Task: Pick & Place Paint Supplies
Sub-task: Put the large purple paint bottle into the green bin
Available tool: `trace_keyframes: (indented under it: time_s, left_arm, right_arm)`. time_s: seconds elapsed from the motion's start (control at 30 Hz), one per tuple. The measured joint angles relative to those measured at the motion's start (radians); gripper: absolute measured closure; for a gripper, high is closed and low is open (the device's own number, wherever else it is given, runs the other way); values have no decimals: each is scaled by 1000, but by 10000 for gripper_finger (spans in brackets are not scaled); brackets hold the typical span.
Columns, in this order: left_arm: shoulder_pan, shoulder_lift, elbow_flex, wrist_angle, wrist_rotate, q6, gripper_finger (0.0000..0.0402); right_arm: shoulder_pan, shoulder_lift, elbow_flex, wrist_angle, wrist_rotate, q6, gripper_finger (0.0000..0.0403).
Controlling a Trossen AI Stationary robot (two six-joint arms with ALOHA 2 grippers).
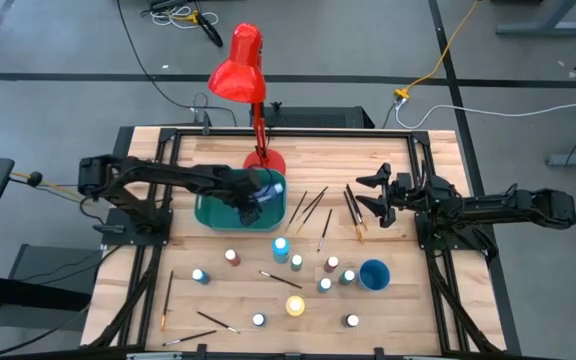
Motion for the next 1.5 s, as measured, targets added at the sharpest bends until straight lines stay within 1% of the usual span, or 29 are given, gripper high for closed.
trace_keyframes:
  time_s: [0.17,0.23,0.37,0.47,0.57,0.63,0.8,0.87,0.97,1.03,1.1,1.2,1.33,1.4,1.5]
  left_arm:
    - [-2,-95,0,-44,-11,1,209]
    - [-5,-141,0,-50,-41,1,211]
    - [-13,-232,1,-47,-67,38,210]
    - [-26,-294,1,-40,-111,77,207]
    - [-46,-344,-7,14,-172,108,208]
    - [-57,-372,-23,81,-179,133,210]
    - [-78,-401,-42,196,-181,191,207]
    - [-86,-404,-42,219,-180,217,207]
    - [-98,-404,-42,250,-159,237,209]
    - [-106,-404,-42,250,-155,237,208]
    - [-116,-403,-42,247,-154,242,207]
    - [-129,-403,-42,250,-154,261,206]
    - [-144,-403,-42,259,-155,282,206]
    - [-151,-403,-42,256,-167,283,206]
    - [-160,-403,-42,266,-192,284,206]
  right_arm:
    - [0,0,0,44,5,1,129]
    - [0,0,0,76,27,5,129]
    - [0,3,0,138,77,4,129]
    - [3,20,16,157,80,19,129]
    - [32,79,89,134,97,8,129]
    - [58,147,167,93,121,-21,129]
    - [91,388,417,0,240,-55,129]
    - [90,500,524,-36,215,-53,129]
    - [88,670,683,-42,125,-59,129]
    - [88,762,770,-47,96,-53,129]
    - [83,827,840,-57,76,-48,129]
    - [74,888,903,-55,29,-37,129]
    - [68,916,934,-38,20,-21,134]
    - [67,916,934,-38,19,-16,146]
    - [67,916,934,-37,-21,3,175]
